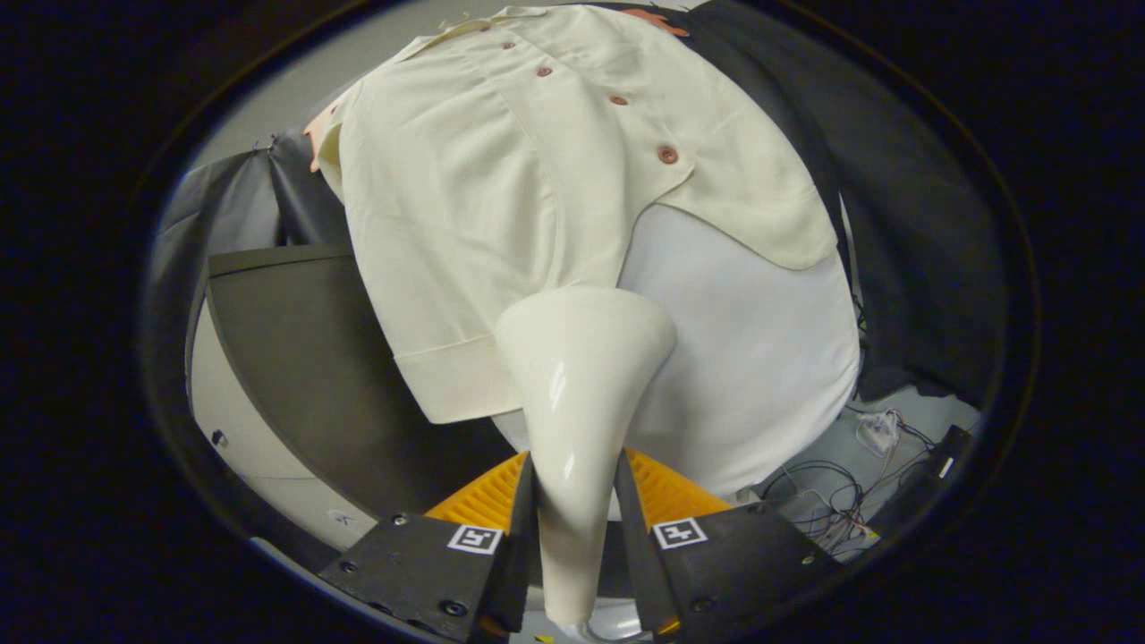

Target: Iron the clothes twice with a garment steamer, once on the left side and once on the right side.

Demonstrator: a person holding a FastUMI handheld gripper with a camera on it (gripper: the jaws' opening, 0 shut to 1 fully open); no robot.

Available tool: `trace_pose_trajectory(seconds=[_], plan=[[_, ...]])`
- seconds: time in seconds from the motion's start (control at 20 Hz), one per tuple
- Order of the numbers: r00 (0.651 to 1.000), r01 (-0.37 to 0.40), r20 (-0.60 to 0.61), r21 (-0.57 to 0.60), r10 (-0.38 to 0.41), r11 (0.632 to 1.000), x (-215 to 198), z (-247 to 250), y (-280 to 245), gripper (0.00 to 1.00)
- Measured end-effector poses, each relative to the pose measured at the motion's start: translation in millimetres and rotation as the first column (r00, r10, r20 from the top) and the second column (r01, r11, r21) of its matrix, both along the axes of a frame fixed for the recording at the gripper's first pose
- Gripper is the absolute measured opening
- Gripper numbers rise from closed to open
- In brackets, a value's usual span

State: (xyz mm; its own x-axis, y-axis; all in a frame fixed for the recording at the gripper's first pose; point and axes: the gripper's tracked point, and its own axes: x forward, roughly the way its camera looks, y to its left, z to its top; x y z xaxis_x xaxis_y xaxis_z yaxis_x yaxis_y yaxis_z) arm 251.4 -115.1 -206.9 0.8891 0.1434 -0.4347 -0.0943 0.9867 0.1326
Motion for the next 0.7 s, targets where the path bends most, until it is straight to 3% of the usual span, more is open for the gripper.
trace_pose_trajectory(seconds=[0.2,0.4,0.7], plan=[[0.998,-0.058,0.028,-0.003,0.058,0.998,-11.4,26.1,11.3,0.47],[0.989,-0.11,0.095,-0.034,0.113,0.993,-12.8,84.6,23.0,0.47],[0.964,-0.107,0.236,-0.076,0.122,0.991,-0.9,196.7,14.5,0.47]])
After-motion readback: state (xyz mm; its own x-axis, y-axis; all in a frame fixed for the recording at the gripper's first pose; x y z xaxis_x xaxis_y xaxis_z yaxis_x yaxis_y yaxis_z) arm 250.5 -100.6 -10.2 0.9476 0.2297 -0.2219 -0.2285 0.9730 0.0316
